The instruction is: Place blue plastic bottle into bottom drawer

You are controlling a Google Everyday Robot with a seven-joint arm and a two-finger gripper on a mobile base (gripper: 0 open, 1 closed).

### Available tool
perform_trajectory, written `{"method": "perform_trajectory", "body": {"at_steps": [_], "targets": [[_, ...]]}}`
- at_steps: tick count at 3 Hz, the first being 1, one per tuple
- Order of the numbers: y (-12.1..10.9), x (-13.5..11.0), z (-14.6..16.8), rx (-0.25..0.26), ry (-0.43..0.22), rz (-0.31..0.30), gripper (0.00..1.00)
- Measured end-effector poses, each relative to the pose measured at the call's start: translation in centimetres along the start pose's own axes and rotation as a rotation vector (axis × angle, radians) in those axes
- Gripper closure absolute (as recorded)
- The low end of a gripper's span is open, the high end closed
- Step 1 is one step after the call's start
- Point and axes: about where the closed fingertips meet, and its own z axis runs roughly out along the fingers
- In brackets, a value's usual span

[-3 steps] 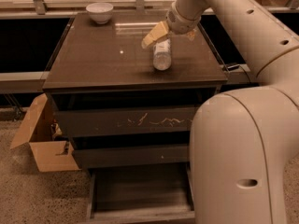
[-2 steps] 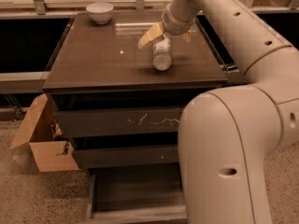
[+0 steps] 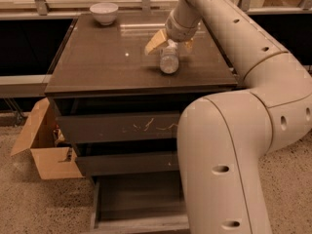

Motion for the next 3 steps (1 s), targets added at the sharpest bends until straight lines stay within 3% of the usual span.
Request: {"method": "perform_trajectory", "body": {"at_steps": [2, 3], "targets": [[-0.2, 0.0, 0.6, -0.045, -0.008, 0.04, 0.63], [-0.6, -0.2, -1.1, -0.075, -0.054, 0.044, 0.86]]}}
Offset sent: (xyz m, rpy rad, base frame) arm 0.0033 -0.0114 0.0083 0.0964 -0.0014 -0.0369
